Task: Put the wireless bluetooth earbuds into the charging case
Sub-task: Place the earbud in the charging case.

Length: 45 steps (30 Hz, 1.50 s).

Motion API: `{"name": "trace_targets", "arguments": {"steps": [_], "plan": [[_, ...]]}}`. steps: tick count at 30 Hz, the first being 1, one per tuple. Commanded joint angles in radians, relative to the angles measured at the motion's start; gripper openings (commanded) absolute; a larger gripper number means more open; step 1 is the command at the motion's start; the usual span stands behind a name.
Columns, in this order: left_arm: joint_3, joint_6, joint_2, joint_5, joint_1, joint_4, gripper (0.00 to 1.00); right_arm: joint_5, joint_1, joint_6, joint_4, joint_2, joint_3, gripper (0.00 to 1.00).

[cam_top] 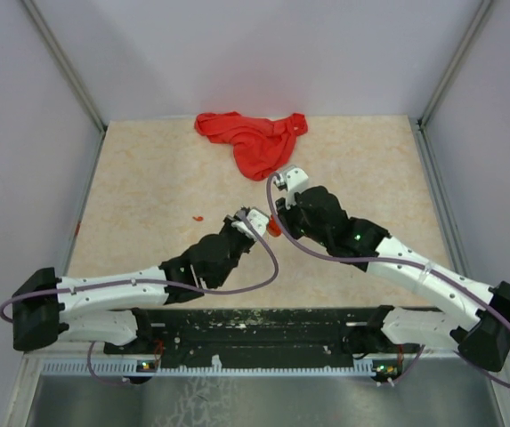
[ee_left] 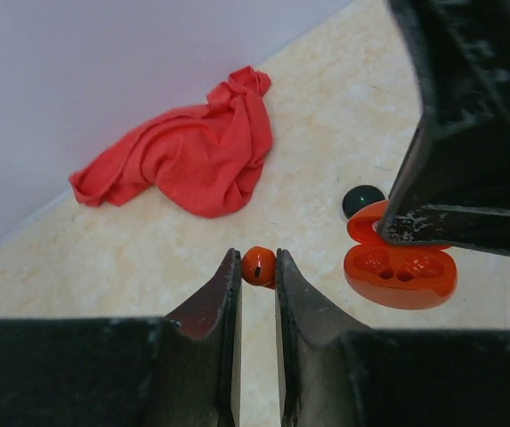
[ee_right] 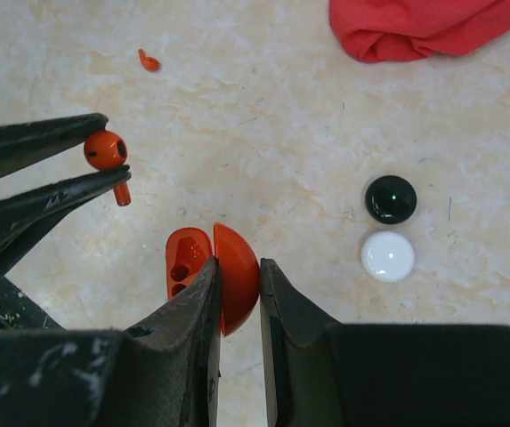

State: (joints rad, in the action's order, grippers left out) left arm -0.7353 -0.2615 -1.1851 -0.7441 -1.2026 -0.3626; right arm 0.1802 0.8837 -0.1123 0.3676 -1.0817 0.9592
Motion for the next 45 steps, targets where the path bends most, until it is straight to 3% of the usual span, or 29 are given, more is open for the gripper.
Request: {"name": "trace_targets", "arguments": {"steps": [1,5,14,27,45], "plan": [[0.076,-0.288,0.012,-0.003,-0.036,-0.382,0.12,0.05,0.009,-0.09,-0.045,-0.013,0.061,0.08],[0.105,-0.337,0.014,0.034,-0.051,-0.46,0.11,0.068,0.009,-0.121,-0.048,-0.022,0.064,0.08],[0.141,-0.322,0.041,0.156,-0.053,-0.431,0.11,0.066,0.009,-0.161,-0.049,-0.037,0.078,0.08],[0.197,-0.464,0.049,0.273,-0.053,-0.494,0.1,0.002,0.011,-0.187,-0.011,-0.037,0.132,0.08],[0.174,-0.605,0.025,0.239,-0.053,-0.457,0.08,0.074,0.079,-0.139,0.035,-0.049,0.184,0.08]]}}
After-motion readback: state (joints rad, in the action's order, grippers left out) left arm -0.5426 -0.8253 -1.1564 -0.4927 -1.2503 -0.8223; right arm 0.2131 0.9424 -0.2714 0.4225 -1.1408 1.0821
